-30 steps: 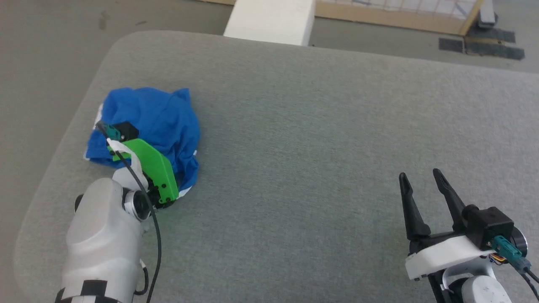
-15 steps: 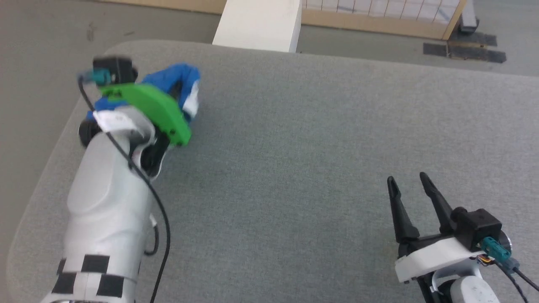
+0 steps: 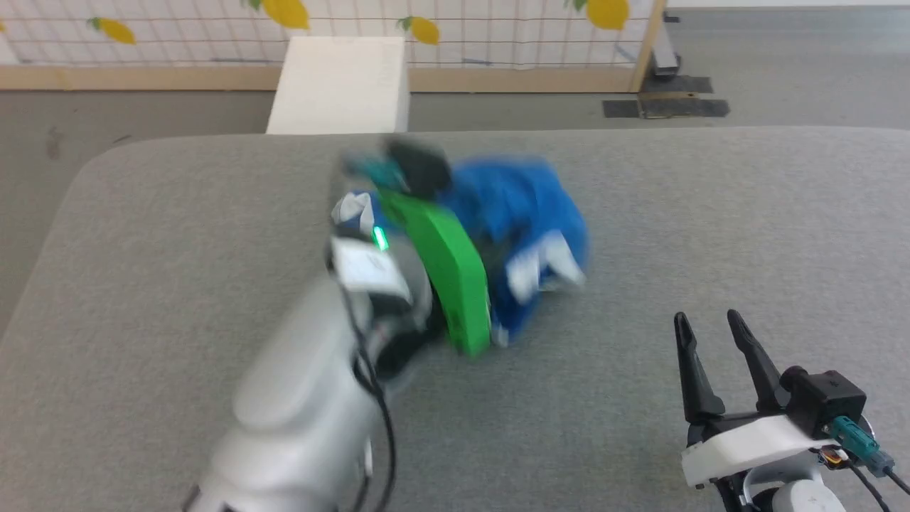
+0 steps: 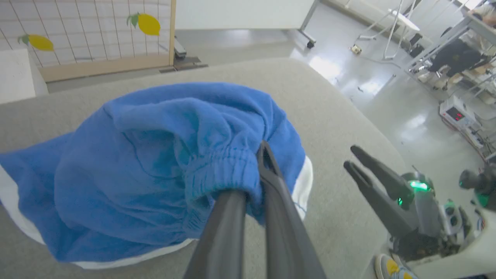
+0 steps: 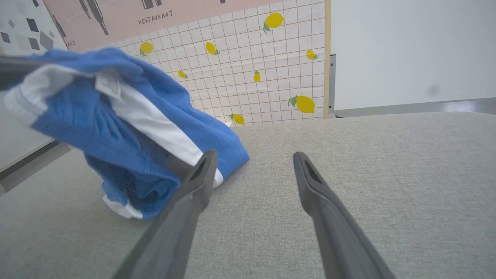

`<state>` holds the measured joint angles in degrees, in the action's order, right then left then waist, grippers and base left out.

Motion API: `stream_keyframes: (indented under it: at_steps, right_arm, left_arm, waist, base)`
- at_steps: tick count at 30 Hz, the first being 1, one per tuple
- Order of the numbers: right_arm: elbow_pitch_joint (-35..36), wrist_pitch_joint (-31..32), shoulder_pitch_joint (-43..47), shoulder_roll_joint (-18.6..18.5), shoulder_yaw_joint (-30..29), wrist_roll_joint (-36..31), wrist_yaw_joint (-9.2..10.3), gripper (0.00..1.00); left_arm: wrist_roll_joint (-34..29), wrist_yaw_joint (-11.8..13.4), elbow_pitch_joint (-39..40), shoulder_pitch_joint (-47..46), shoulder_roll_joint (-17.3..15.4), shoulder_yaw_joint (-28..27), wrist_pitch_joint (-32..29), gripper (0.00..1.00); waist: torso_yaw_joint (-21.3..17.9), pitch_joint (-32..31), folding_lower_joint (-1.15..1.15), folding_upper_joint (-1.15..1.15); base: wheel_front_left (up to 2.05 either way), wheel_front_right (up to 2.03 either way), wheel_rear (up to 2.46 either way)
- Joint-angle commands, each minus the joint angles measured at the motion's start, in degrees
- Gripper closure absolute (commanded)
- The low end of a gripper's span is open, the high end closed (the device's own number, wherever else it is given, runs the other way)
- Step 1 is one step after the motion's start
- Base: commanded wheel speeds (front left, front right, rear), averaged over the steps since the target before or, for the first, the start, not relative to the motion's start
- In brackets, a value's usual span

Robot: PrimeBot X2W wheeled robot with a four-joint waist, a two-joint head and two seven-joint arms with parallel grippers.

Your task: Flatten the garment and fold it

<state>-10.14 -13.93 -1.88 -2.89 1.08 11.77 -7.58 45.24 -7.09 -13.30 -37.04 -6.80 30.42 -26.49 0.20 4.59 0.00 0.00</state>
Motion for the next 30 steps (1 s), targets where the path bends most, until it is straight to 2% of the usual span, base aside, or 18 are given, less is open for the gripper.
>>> stream_keyframes:
  at_steps: [1,6,10,11,12,15,19,22,27,29,30]
  right_arm:
    - [-0.1,-0.5,0.5,0.0,-0.2,0.4,0.09,0.0]
    - [-0.2,-0.7,0.5,0.0,-0.2,0.7,0.09,0.0]
    - [-0.4,-0.9,0.4,0.0,0.0,1.4,0.09,0.0]
    - [-0.5,-0.9,0.4,0.0,-0.2,1.5,0.09,0.0]
    - [-0.6,-0.9,0.5,0.0,-0.3,1.7,0.09,0.0]
    - [-1.0,-1.0,0.7,0.0,-0.2,1.9,0.09,0.0]
    - [-1.5,-1.0,1.0,0.0,-0.3,2.2,0.09,0.0]
    - [-1.6,-1.1,1.4,0.0,-0.3,2.3,0.09,0.0]
    - [-1.5,-1.1,1.7,0.0,-0.1,2.4,0.09,0.0]
    - [-1.5,-1.1,1.7,0.0,0.0,2.5,0.09,0.0]
    - [-1.4,-1.1,1.7,0.0,-0.1,2.5,0.09,0.0]
  left_arm:
    - [0.0,-0.4,-1.1,3.6,-0.4,2.5,-1.8,1.0]
    - [-0.8,-0.4,-6.6,11.4,-2.0,11.5,-8.9,1.0]
    - [0.3,0.3,-10.4,15.1,-2.3,12.7,-10.7,1.0]
    - [1.5,0.5,-10.4,15.5,-1.8,11.9,-10.3,0.69]
    - [3.0,0.7,-9.8,15.8,-1.2,10.6,-9.6,0.0]
    - [6.4,1.7,-7.0,15.9,-0.4,6.2,-6.8,0.0]
    - [10.0,3.8,-1.2,16.1,-1.6,-0.1,-3.7,0.0]
    - [10.7,5.8,2.8,17.1,-4.0,-3.9,-1.9,0.0]
    - [10.1,10.5,6.9,21.2,-8.3,-10.2,2.4,0.0]
    - [6.9,12.7,7.4,23.4,-11.0,-12.4,6.2,0.0]
    - [4.2,13.7,7.7,24.4,-12.4,-13.6,10.1,0.0]
  waist:
    - [-2.8,-0.6,0.0,0.0]
    - [-3.9,-0.2,0.0,0.0]
    - [-4.0,-0.1,0.0,0.0]
    - [-3.7,-0.1,0.0,0.0]
    - [-3.3,-0.2,0.0,0.0]
    - [-2.1,-0.7,0.0,0.0]
    - [0.0,-2.0,0.0,0.0]
    - [1.5,-3.1,0.0,0.0]
    - [3.1,-4.1,0.0,0.0]
    - [3.4,-4.2,0.0,0.0]
    - [3.5,-4.2,0.0,0.0]
  base:
    - [0.0,0.0,0.0]
    - [0.0,0.0,0.0]
    - [0.0,0.0,0.0]
    - [0.0,0.0,0.0]
    - [0.0,0.0,0.0]
    - [0.0,0.0,0.0]
    - [0.0,0.0,0.0]
    - [0.0,0.0,0.0]
    - [0.0,0.0,0.0]
    - [0.0,0.0,0.0]
    - [0.0,0.0,0.0]
